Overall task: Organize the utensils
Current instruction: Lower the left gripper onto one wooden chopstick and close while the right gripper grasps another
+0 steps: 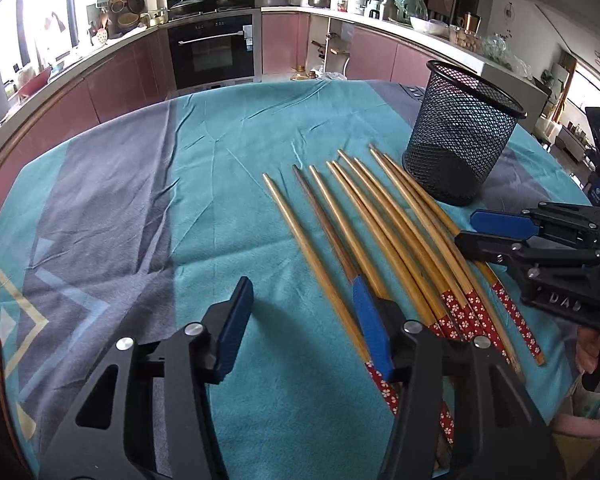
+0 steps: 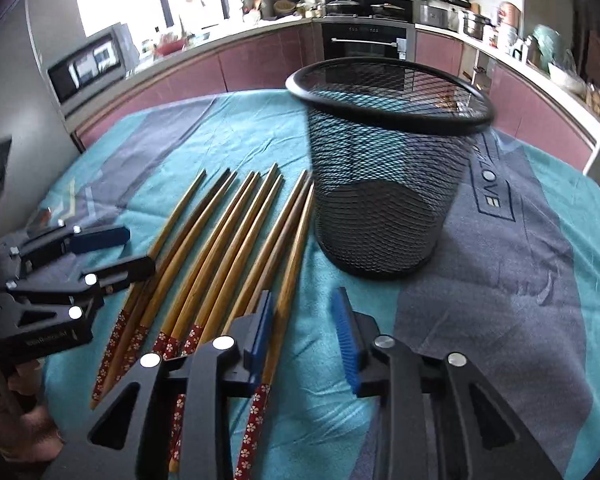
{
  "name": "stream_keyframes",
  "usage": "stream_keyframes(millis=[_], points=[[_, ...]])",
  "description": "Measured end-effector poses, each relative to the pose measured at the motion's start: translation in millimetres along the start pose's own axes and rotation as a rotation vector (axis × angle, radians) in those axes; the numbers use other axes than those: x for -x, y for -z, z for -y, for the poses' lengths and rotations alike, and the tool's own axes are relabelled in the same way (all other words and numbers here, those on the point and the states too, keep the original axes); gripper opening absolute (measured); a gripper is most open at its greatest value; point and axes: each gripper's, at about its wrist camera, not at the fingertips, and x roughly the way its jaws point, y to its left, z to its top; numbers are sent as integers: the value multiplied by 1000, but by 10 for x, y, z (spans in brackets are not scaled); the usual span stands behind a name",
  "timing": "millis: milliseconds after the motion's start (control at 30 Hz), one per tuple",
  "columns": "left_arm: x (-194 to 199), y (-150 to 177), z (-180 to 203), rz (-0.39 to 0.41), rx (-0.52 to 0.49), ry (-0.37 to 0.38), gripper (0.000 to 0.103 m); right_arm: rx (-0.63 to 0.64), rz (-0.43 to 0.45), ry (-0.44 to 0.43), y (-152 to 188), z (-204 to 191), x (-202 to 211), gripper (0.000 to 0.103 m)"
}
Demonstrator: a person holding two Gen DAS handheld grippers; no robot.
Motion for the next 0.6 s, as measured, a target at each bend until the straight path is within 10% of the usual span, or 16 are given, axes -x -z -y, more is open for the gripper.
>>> stream_keyframes(millis=[333, 600], points=[[-29, -92, -14, -40, 7, 40, 14, -2, 2, -42, -72, 27, -39, 7], [167, -74, -80, -3, 64, 88, 8, -38, 62, -99, -37, 131, 221, 6]])
